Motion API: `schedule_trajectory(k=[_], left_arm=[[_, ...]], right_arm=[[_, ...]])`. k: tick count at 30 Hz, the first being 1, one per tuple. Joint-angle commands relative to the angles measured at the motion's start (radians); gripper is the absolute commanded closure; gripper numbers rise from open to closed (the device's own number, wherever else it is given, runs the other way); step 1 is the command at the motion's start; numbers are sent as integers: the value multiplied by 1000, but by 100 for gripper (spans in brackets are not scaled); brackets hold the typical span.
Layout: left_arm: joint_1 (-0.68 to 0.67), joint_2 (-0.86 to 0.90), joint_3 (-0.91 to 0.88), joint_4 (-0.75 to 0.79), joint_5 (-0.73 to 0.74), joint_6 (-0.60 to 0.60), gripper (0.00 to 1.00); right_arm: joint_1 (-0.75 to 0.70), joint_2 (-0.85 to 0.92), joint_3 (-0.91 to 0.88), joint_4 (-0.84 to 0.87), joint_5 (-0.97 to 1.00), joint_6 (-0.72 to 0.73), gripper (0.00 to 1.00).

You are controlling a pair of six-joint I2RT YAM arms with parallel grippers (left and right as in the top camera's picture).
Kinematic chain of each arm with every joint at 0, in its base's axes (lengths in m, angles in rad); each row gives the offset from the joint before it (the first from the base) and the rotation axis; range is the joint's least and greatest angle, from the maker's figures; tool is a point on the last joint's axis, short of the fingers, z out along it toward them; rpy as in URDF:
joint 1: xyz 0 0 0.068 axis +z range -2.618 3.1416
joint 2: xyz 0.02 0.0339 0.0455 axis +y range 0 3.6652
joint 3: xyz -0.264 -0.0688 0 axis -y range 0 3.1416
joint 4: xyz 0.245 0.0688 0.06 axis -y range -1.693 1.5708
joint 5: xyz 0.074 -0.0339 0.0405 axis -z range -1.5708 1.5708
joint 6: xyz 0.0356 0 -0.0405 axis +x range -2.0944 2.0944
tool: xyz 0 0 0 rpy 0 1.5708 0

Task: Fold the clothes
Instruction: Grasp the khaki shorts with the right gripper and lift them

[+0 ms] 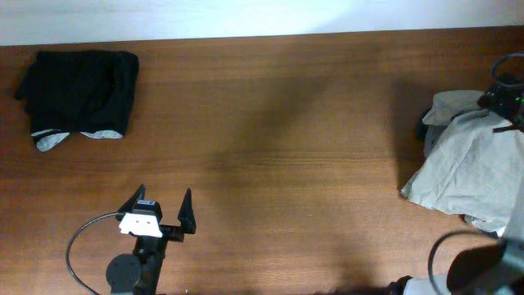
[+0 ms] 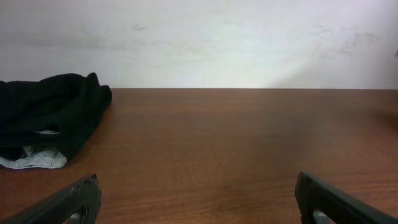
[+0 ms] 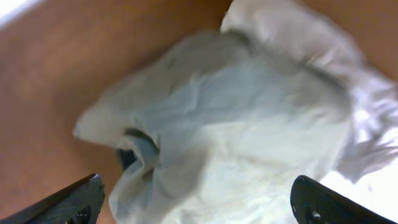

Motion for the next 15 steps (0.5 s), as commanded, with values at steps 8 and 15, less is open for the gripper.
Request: schedule_trajectory(k=[8,15], left_arm=[[0,-6,-8,1,-7,-13,1],[0,-6,-8,1,-7,-13,1]], right_arm=[[10,217,12,-40,-111,32,53],[10,154,151,-124,56,31,58]])
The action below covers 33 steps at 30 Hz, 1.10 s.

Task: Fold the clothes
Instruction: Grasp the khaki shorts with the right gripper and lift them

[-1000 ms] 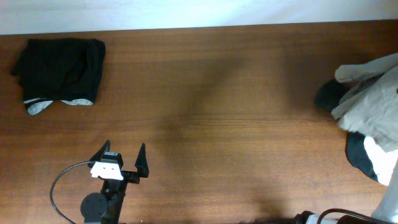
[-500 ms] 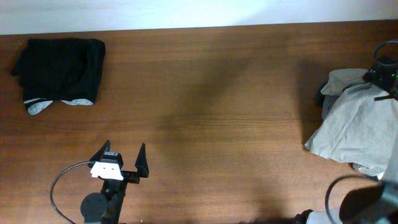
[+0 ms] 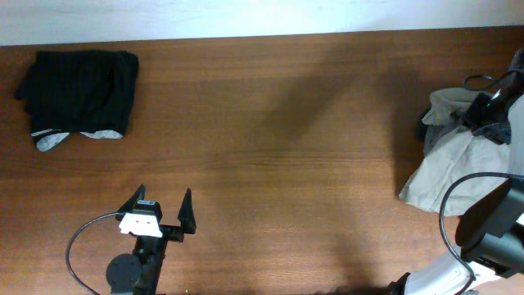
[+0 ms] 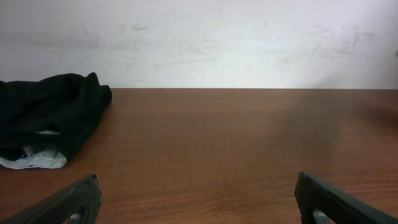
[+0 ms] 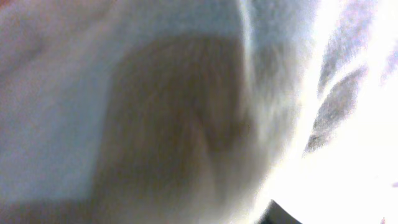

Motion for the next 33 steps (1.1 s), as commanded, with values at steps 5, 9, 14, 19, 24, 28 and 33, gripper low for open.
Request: schedule_trajectory(k=[5,9,14,19,24,28,33], left_arm=[[0,-6,-8,1,-7,-13,1],[0,-6,-8,1,-7,-13,1],[0,-6,-8,1,-7,-13,1],[0,-6,-8,1,-7,-13,1],[0,-6,-8,1,-7,-13,1],[0,-6,-8,1,-7,-13,1],[0,-6,-8,1,-7,-13,1]], right_arm=[[9,-75,233,-121,173,8,96],[9,-76,262,-132,173,9,84],[9,-78,279,-132,173,9,75],[9,-78,299,-130,173,9,96],[9,-78,329,-131,173,8,96],[9,-78,396,-135,173,8,75],[8,-78,506,-154,173,8,96]])
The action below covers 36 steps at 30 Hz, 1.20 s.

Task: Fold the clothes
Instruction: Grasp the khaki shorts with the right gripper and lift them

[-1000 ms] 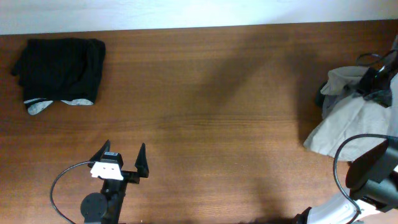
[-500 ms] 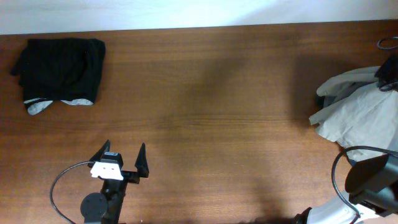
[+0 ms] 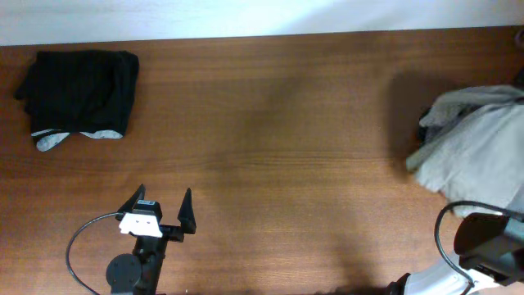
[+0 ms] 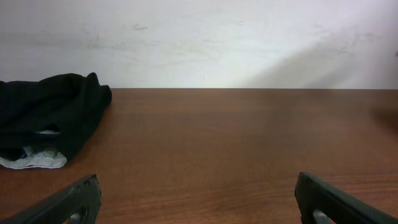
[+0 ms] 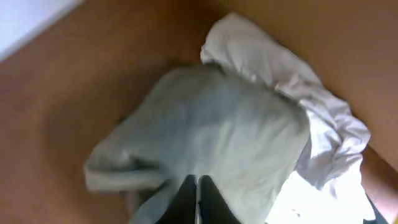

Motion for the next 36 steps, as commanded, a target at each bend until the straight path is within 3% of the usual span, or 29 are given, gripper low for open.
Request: schedule_trajectory(k=[1,2,5,6,8,10,11,14,20,26,32,36], left_arm=[[0,-6,-8,1,-7,-12,1],[0,-6,-8,1,-7,-12,1],[0,-6,-8,1,-7,-12,1],[0,-6,-8,1,-7,-12,1],[0,-6,-8,1,-7,-12,1],[0,-6,-8,1,-7,-12,1],[0,-6,-8,1,-7,-12,0],[0,-6,-8,1,-7,-12,1],[0,-6,-8,1,-7,-12,1],[0,-6,-8,1,-7,-12,1],[0,-6,-8,1,-7,-12,1],[0,-6,-8,1,-7,-12,1]], right_arm=[[5,-30,85,-10,24,7,78],[5,-30,98,-13,24,6,96],[5,-30,132,-31,24,4,96],[5,-30,135,-35,24,4,90],[5,-28,134,-83,24,5,61],[-1,-23,129,-166,17,16,57],[-13,-24,129,-203,-22,19,46],[-87,-54,129,-233,-142,11,28],[-354,-101,101,-307,-465,-85,28],[-540,-167,-219,-209,-735,-192,28],[-613,-322,-783,164,-752,-196,21],[-617,-324,-998,326,-705,-196,16]])
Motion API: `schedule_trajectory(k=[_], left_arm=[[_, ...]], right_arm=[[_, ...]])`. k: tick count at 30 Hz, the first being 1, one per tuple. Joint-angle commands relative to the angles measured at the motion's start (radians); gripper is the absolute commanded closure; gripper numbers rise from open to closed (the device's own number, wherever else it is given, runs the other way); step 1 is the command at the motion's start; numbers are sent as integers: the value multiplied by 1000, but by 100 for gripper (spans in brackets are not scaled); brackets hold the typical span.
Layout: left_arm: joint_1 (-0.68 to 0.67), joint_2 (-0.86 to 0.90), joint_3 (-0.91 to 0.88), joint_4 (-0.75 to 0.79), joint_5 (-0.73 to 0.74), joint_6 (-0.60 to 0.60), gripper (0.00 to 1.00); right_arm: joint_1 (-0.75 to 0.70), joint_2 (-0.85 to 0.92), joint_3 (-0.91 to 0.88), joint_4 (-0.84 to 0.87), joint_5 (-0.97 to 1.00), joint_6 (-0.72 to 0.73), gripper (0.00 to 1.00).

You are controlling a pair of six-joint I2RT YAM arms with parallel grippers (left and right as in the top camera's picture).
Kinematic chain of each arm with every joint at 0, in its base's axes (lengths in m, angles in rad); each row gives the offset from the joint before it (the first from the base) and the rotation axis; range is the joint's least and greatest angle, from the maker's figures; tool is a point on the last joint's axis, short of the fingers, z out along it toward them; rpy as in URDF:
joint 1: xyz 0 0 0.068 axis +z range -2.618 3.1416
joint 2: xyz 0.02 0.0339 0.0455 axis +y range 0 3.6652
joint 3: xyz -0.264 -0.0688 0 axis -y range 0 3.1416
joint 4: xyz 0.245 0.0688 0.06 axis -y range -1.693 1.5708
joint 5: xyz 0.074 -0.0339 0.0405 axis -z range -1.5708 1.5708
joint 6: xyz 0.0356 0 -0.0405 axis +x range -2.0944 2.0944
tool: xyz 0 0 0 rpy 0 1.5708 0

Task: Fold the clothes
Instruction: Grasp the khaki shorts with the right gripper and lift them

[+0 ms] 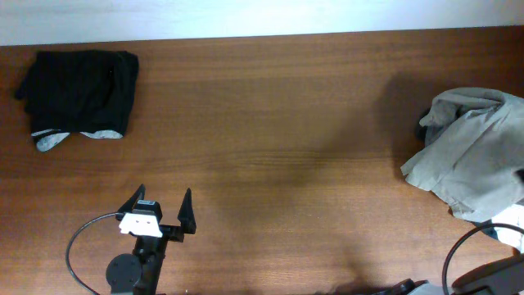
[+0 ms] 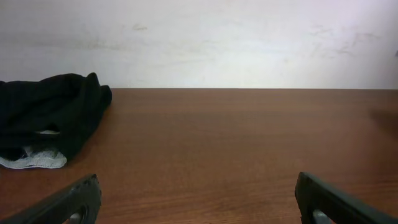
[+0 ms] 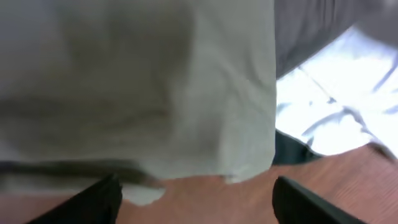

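A crumpled grey-beige garment lies at the table's right edge, with white cloth and a dark piece under it. In the right wrist view the grey garment fills the frame just beyond my right gripper, which is open with only bare wood between its fingers. A folded black garment with pale trim sits at the far left corner. My left gripper rests open near the front left, pointing at the black garment, far from it. In the overhead view the right gripper is out of sight.
The brown wooden table spans the whole view, with a white wall behind its far edge. A black cable loops beside the left arm's base. Part of the right arm's base and cable shows at the bottom right corner.
My right gripper was shut on the grey garment above the pile; now it is open, low at the pile's edge, holding nothing. The garment has settled and spread a little. The left arm is unchanged.
My right gripper was open above the pile at the right edge. Then it was pressed into the cloth. Then it was shut on the grey garment with the pile shifted. Now it is open beside the garment. The left gripper stayed open throughout.
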Motion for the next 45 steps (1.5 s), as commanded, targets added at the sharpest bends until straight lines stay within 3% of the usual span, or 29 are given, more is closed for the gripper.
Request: schedule_trajectory(k=[1,4,9,20,34,36,38,40,42,45], left_arm=[[0,-6,-8,2,-7,-12,1],[0,-6,-8,2,-7,-12,1],[0,-6,-8,2,-7,-12,1],[0,-6,-8,2,-7,-12,1],[0,-6,-8,2,-7,-12,1],[0,-6,-8,2,-7,-12,1],[0,-6,-8,2,-7,-12,1],[0,-6,-8,2,-7,-12,1],[0,-6,-8,2,-7,-12,1],[0,-6,-8,2,-6,-12,1]], right_arm=[[-4,-34,-175,119,2,-14,14],[-4,-34,-251,214,12,-11,1],[-4,-31,-264,270,160,56,1],[21,75,-264,346,132,27,1],[24,76,-264,336,125,28,0],[24,76,-264,340,125,28,11],[24,76,-264,345,122,28,40],[24,76,-264,351,104,28,77],[24,76,-264,352,100,28,96],[24,76,-257,359,34,28,96]])
